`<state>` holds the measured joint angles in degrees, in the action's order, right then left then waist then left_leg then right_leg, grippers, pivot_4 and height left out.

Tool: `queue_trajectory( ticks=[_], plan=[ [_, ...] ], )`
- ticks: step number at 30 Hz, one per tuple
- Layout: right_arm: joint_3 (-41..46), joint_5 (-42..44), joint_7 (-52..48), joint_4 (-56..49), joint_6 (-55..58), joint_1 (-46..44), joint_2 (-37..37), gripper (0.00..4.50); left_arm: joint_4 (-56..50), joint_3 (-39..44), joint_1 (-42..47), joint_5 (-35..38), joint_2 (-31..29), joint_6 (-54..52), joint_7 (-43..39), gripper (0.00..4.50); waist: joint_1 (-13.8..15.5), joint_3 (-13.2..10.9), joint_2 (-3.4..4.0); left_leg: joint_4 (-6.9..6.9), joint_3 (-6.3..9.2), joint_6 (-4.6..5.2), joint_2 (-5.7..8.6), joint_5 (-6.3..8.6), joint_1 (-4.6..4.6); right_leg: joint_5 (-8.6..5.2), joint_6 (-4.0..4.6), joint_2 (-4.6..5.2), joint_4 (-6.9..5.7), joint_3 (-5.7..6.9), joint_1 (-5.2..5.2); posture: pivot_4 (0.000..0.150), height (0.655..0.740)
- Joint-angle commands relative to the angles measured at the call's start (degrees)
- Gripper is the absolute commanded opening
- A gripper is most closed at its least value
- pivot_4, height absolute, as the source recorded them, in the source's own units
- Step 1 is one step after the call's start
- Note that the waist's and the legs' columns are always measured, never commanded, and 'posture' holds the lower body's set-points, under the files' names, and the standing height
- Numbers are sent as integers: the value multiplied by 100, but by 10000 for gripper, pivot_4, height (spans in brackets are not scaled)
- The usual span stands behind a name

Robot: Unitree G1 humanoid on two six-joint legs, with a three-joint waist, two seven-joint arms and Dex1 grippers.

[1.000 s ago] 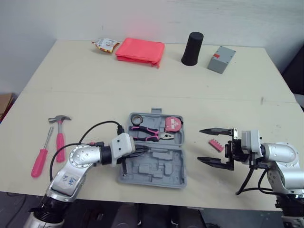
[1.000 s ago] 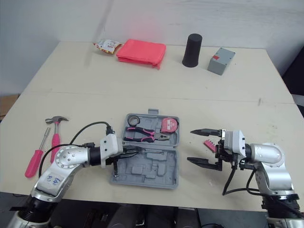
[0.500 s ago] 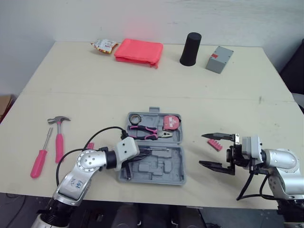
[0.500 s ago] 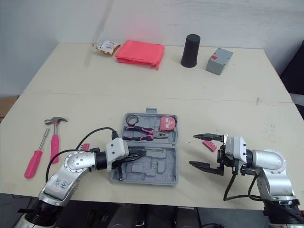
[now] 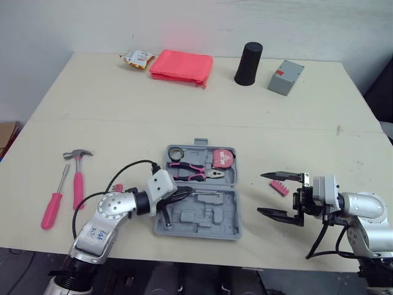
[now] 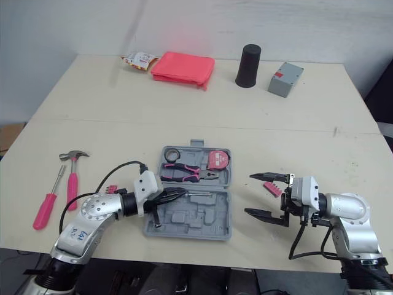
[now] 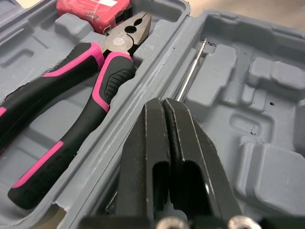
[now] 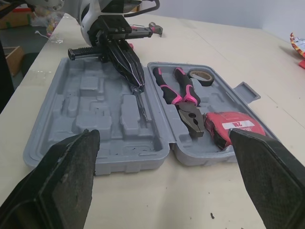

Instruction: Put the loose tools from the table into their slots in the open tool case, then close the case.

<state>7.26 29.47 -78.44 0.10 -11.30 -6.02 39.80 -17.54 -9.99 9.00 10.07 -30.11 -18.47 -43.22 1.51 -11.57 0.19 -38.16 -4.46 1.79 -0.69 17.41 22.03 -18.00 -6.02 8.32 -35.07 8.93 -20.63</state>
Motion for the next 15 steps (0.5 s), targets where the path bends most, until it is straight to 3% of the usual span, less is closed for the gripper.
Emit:
queue_trajectory(
  ticks=[1,7,15],
  plan=[
    [101,63,45,-159,-14,-51,32,45000,113,-219,-10,-161,27,79,-15,346,4,0,0,0,0,0,0,0,0,0,0,2,0,-1,1,1500,7400],
    [93,53,93,-184,2,-44,32,45000,295,-350,39,-426,-11,-78,101,346,18,1,0,-1,2,3,3,0,0,0,0,4,1,-1,5,1500,7400],
    [57,29,150,-152,-18,-82,-7,45000,409,-1056,57,-761,-587,-1762,-89,346,3,47,28,12,-1,5,6,12,-60,0,-1,13,19,-5,56,1500,7400]
  ],
)
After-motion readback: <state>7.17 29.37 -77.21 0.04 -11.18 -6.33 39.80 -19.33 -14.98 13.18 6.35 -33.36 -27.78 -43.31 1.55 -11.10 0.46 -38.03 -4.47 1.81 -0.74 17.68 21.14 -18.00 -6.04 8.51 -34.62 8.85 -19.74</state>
